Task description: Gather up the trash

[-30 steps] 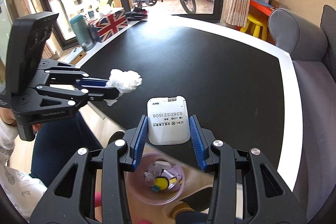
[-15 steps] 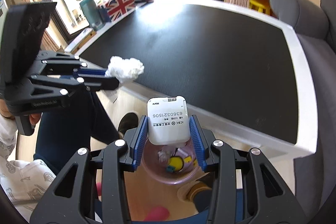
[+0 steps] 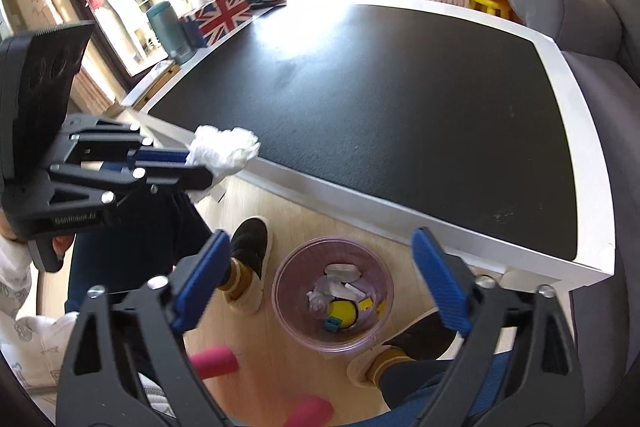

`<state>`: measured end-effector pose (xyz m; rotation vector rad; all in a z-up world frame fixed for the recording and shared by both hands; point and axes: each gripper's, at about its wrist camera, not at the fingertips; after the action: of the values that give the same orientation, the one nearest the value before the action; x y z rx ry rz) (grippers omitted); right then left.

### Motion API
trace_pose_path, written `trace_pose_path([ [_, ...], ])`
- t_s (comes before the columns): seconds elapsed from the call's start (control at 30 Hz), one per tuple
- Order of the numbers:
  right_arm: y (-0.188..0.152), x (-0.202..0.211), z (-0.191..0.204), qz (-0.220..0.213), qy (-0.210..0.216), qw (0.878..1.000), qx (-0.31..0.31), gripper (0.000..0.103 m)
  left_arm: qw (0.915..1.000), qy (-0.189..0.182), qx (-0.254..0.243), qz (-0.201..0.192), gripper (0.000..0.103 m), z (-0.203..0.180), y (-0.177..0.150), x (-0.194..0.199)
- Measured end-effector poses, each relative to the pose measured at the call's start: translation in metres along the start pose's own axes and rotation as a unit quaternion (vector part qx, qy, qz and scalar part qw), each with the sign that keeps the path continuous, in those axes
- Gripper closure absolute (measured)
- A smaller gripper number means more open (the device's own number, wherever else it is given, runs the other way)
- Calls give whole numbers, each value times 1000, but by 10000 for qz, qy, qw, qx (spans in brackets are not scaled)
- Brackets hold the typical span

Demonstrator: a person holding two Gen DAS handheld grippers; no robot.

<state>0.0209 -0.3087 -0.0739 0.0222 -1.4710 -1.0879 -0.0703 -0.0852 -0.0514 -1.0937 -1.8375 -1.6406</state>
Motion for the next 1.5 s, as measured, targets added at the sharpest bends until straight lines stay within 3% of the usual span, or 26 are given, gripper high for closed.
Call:
trace_pose_path([
  [0.67,-1,13,-18,-55,-206,9993,-294,6,9996,-145,-103,220,90,-10,-8,-16],
  [0.73,-1,16,-20,-86,-210,9992,-322,6,9995,-186,-126,221,85,-9,-7,-16],
  [0.8,-1,17,-22,-105,-224,9991,-340,6,9995,-180,-145,204,56,-8,-7,-16],
  [0.83,-2,18,-23,-113,-231,9991,-349,6,9996,-212,-98,141,27,-7,-6,-15],
  [0.87,-2,19,-24,-118,-238,9990,-359,6,9996,-259,-48,77,12,-6,-5,-14],
  [1.1,-2,17,-26,-90,-255,9989,-393,6,10000,-60,58,53,8,-2,-1,-15],
  [1.5,0,14,-24,-79,-217,9990,-380,6,9999,-56,134,7,8,1,0,-9],
])
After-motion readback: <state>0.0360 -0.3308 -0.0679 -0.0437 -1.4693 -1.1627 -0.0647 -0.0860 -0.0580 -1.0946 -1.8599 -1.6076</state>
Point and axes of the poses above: each gripper's, at about its wrist camera, not at the fingertips, and x roughly against the way its jaws point, z to its left, y to its top, and after that the axes turned 3 degrees about -z, right-handed
